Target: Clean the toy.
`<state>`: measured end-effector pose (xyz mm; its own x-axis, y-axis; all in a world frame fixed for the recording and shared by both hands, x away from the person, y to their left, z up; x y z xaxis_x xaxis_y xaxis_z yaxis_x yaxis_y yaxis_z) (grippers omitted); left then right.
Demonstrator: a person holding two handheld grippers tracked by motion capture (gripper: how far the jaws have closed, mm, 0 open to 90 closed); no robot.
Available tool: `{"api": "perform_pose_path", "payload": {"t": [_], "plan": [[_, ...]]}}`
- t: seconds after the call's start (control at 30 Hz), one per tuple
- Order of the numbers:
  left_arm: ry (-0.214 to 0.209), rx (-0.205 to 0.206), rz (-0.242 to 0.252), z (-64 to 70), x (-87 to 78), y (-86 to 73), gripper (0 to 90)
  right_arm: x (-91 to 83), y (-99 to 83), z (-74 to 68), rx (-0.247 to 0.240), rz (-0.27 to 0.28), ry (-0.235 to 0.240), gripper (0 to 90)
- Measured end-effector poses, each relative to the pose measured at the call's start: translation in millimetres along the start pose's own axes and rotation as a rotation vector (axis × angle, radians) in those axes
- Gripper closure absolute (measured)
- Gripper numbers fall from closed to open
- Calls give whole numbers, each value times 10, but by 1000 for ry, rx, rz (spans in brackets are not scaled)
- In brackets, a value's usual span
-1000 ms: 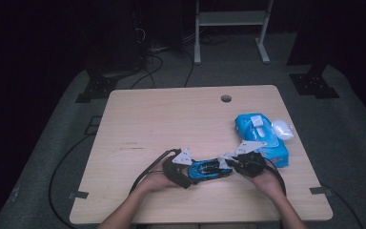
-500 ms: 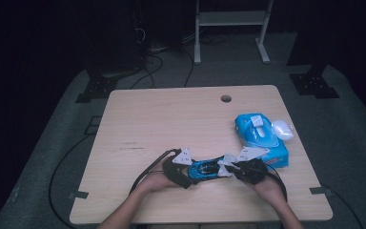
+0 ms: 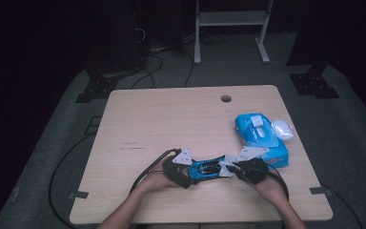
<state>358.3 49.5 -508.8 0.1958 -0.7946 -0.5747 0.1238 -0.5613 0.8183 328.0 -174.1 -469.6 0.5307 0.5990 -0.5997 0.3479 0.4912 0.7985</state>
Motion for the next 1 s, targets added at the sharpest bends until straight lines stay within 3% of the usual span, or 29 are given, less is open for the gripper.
{"api": "perform_pose_path", "payload": {"t": [0.1, 0.23, 0.37, 0.5, 0.63, 0.83, 1.0], "plan": [[0, 1, 0, -1, -2, -2, 244, 74, 20, 28, 13, 4, -1, 824], [-1, 1, 0, -1, -1, -1, 244, 37, -3, 41, 13, 5, 3, 824], [0, 0, -2, 1, 0, 2, 244, -17, -21, 87, 25, 10, -22, 824], [1, -1, -3, 1, 0, 2, 244, 35, 5, 124, 46, 19, -37, 824], [2, 0, 3, 0, -5, -6, 244, 61, 8, 102, 39, 14, -33, 823], [0, 0, 3, -1, -2, -4, 243, -35, -46, 30, 41, 28, -8, 823], [3, -6, 2, 5, -3, -4, 244, 28, -3, -42, 8, 23, 11, 822]]}}
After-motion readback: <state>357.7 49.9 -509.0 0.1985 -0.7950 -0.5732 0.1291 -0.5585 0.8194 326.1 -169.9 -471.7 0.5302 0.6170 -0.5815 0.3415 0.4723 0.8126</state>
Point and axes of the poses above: each handheld gripper's, and its own axes: x roughly forward along the jaws, y roughly out of its top, z roughly to its right, the point moved 4 cm from there along x, roughly forward along the jaws, and after that the axes turned 7 degrees about z, right-handed, at the moved point
